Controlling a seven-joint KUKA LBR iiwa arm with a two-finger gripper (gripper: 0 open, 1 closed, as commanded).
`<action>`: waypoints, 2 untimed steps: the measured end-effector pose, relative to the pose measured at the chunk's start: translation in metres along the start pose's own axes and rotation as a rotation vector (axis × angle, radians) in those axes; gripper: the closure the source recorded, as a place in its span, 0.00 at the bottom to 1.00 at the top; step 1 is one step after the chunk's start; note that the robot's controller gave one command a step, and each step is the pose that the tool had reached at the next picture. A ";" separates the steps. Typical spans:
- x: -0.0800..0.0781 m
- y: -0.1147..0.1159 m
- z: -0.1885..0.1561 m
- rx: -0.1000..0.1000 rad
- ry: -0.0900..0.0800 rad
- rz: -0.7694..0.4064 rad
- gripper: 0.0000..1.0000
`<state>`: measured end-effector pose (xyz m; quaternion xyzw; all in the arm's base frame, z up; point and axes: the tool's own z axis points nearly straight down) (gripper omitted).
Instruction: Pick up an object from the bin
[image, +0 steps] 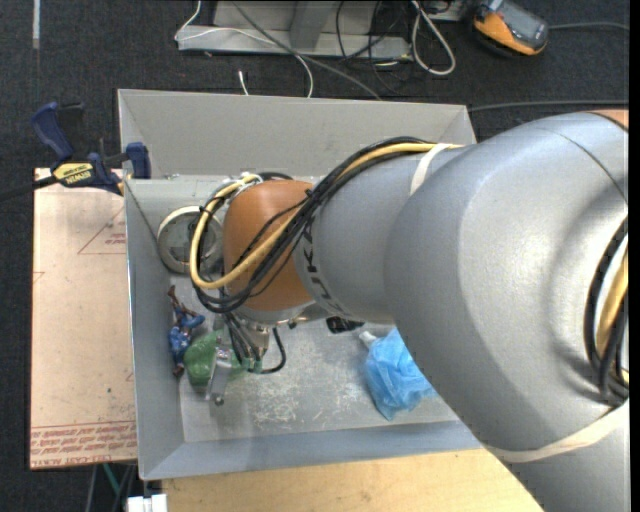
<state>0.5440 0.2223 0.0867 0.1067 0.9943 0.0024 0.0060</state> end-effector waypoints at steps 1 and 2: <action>-0.038 0.022 0.014 -0.004 -0.006 -0.113 1.00; -0.038 0.022 0.014 -0.004 -0.006 -0.113 1.00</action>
Offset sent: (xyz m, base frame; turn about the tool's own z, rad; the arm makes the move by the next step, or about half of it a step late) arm 0.0000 0.0000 0.0000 0.0000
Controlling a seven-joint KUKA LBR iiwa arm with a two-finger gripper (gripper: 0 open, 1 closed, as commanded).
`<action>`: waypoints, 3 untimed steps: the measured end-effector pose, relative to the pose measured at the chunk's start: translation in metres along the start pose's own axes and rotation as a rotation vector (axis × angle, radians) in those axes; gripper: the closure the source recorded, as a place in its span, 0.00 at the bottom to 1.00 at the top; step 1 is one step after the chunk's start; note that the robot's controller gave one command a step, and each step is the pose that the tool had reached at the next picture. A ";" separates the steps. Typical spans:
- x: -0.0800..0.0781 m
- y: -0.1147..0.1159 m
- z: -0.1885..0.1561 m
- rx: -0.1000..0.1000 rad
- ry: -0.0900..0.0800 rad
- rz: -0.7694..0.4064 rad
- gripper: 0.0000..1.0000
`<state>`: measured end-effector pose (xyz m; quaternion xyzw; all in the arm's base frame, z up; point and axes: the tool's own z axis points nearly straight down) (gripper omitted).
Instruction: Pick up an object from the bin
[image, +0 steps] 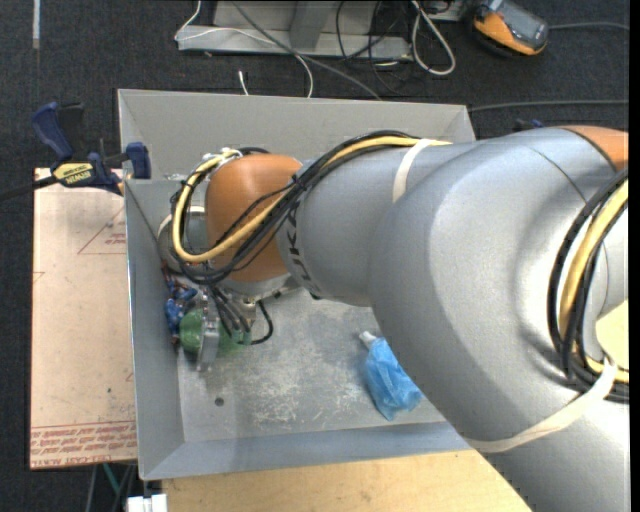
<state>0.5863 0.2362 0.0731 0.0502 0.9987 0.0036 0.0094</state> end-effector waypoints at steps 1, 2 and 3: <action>-0.057 0.010 -0.010 0.000 0.000 -0.095 1.00; -0.002 -0.001 0.000 -0.001 0.002 0.001 1.00; -0.043 0.014 0.004 0.004 -0.001 -0.112 1.00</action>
Offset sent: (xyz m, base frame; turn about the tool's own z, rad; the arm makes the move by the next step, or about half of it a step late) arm 0.0015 -0.0031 -0.0031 0.0023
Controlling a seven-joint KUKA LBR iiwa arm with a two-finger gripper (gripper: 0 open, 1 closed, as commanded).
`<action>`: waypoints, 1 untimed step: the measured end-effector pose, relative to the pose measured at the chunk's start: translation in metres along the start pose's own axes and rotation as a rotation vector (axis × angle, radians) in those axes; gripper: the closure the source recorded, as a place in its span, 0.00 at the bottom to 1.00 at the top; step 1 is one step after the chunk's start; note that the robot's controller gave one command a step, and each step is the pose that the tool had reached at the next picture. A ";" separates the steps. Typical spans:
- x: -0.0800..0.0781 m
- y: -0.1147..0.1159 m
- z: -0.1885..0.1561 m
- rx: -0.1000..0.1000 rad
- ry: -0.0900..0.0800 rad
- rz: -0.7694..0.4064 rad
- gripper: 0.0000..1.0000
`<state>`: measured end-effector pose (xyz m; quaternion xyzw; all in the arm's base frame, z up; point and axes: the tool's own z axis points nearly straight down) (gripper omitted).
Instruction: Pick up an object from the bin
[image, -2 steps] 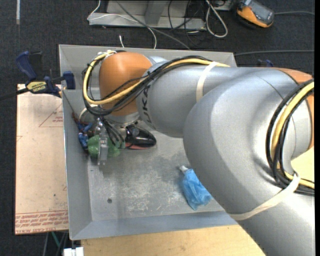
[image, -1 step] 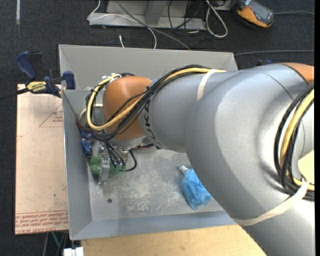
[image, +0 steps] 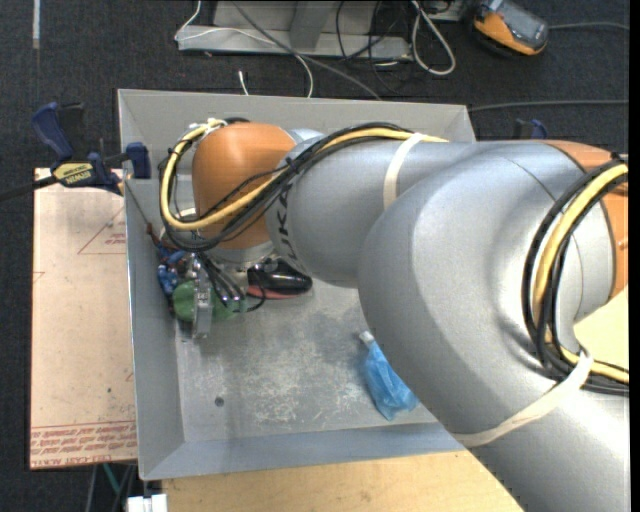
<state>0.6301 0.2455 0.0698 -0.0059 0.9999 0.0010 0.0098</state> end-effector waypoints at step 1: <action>0.032 -0.001 0.000 -0.005 0.005 0.071 1.00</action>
Offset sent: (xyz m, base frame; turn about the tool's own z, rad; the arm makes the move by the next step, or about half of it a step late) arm 0.0035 0.0054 0.0002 -0.0128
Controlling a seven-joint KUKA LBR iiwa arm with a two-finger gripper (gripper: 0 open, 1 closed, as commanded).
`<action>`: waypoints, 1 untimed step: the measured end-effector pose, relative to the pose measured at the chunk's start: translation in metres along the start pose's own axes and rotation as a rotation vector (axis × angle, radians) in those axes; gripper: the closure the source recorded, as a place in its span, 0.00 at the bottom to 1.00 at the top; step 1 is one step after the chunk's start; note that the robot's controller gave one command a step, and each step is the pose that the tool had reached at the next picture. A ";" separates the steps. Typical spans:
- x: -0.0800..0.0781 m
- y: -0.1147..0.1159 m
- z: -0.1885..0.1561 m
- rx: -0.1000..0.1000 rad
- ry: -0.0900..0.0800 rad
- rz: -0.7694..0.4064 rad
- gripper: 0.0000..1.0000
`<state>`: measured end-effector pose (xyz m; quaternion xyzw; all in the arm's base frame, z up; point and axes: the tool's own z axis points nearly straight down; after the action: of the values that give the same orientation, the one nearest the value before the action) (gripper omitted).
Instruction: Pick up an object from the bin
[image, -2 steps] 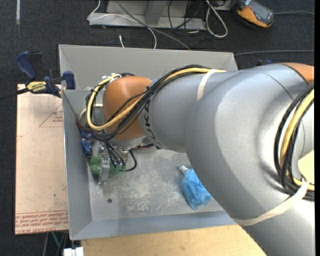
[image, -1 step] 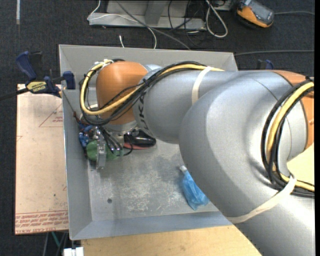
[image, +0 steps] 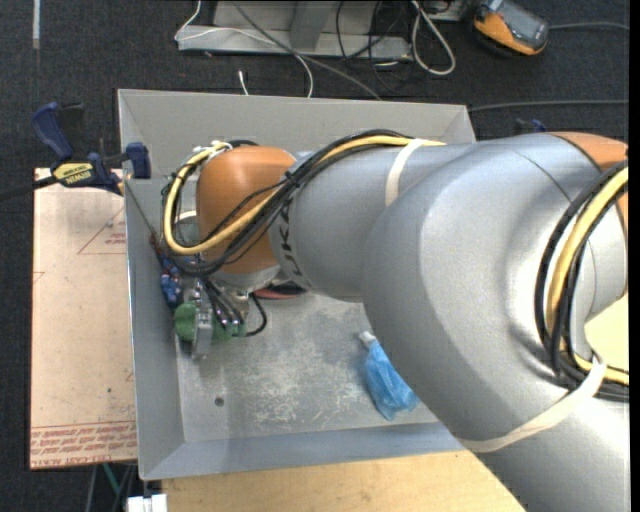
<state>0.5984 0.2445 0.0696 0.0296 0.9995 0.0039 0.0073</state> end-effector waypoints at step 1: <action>-0.029 0.006 0.003 0.009 0.007 -0.081 1.00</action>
Offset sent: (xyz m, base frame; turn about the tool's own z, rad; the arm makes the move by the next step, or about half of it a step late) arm 0.0082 0.0060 0.0015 0.0214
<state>0.6281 0.2490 0.0673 -0.0109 0.9999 -0.0008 0.0038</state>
